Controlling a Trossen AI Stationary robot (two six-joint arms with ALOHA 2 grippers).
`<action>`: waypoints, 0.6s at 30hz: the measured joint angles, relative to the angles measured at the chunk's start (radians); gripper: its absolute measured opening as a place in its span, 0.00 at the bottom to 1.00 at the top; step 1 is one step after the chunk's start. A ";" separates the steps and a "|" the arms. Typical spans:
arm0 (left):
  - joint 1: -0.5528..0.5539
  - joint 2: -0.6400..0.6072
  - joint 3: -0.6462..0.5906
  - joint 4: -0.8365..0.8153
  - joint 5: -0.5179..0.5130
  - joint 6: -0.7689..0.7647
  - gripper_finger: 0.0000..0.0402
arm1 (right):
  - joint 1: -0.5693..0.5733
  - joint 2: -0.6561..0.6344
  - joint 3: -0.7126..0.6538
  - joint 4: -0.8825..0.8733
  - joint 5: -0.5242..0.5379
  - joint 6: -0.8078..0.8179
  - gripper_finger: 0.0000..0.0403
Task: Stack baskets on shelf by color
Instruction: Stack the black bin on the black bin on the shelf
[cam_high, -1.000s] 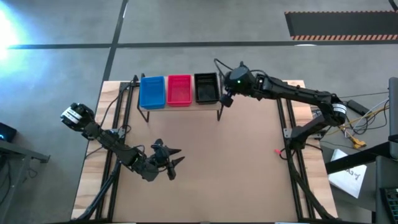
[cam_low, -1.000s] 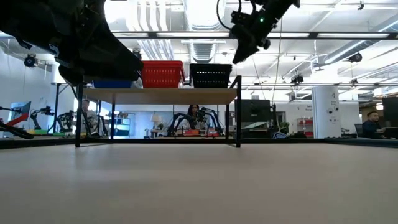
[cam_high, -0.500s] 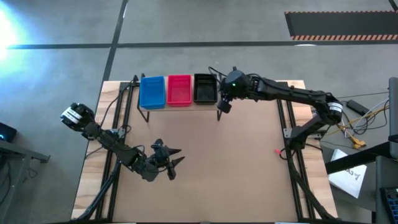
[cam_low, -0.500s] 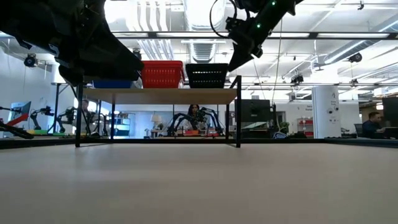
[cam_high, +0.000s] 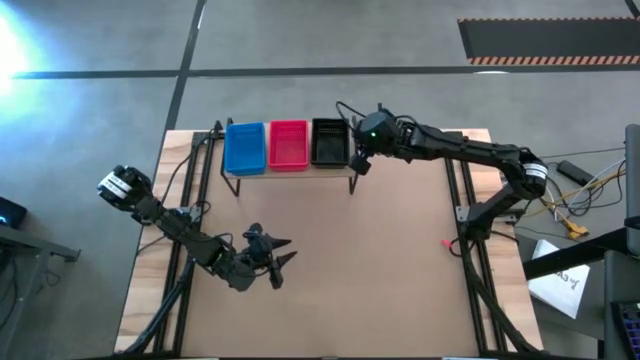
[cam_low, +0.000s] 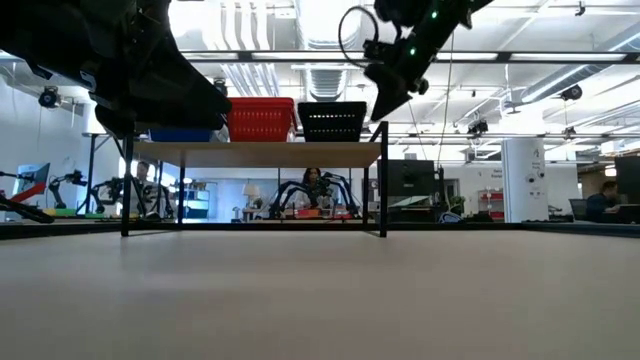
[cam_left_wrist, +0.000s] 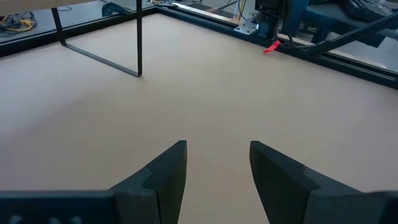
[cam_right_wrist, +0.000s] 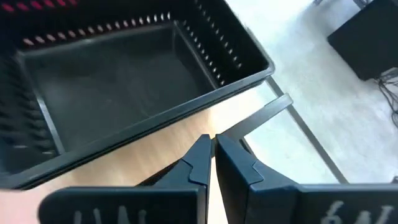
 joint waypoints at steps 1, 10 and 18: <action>0.000 0.000 0.000 0.000 0.000 0.000 0.40 | -0.003 0.006 -0.001 0.006 0.000 -0.003 0.04; 0.000 0.000 0.000 0.001 0.000 0.000 0.40 | -0.007 0.053 -0.001 0.117 -0.001 -0.084 0.04; 0.000 0.000 0.000 0.019 0.000 0.000 0.40 | -0.005 0.048 -0.001 0.162 -0.004 -0.105 0.04</action>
